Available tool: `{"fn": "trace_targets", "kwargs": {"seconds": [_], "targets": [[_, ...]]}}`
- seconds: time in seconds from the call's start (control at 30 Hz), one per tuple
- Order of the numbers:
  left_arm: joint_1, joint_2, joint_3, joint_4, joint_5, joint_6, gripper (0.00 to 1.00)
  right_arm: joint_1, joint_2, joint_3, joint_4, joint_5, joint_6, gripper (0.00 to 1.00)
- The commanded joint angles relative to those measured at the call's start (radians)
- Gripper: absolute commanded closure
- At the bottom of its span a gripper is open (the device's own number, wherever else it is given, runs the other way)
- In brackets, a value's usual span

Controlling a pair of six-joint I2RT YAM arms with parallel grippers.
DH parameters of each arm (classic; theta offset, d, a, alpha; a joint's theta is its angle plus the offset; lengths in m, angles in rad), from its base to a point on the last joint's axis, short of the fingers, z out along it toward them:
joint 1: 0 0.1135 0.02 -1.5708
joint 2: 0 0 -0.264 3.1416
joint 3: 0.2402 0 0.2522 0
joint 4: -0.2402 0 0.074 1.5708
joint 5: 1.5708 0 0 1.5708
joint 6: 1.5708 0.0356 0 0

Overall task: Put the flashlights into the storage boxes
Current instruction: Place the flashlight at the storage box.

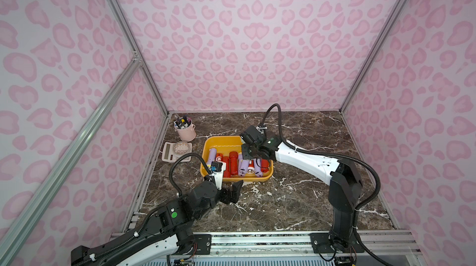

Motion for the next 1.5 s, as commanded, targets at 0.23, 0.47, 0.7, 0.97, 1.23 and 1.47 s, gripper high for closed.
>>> {"fn": "trace_targets", "kwargs": {"seconds": [0.23, 0.47, 0.7, 0.97, 1.23, 1.47], "targets": [[0.003, -0.099, -0.016, -0.08, -0.068, -0.006, 0.02, 0.063, 0.187, 0.175, -0.054, -0.06, 0.025, 0.63], [0.003, -0.105, -0.029, -0.058, -0.065, 0.004, 0.03, 0.064, 0.186, 0.086, -0.032, -0.065, 0.047, 0.63], [0.002, -0.102, -0.027, -0.056, -0.059, 0.006, 0.03, 0.056, 0.157, 0.015, -0.013, -0.057, 0.055, 0.63], [0.002, -0.109, -0.025, -0.067, -0.06, 0.0, 0.02, 0.054, 0.147, 0.01, -0.003, -0.065, 0.052, 0.56], [0.001, -0.107, -0.026, -0.068, -0.06, -0.004, 0.03, 0.06, 0.114, 0.008, -0.02, -0.024, 0.038, 0.49], [0.002, -0.106, -0.023, -0.071, -0.061, -0.004, 0.03, 0.069, 0.077, 0.006, -0.033, 0.008, 0.02, 0.47]]}}
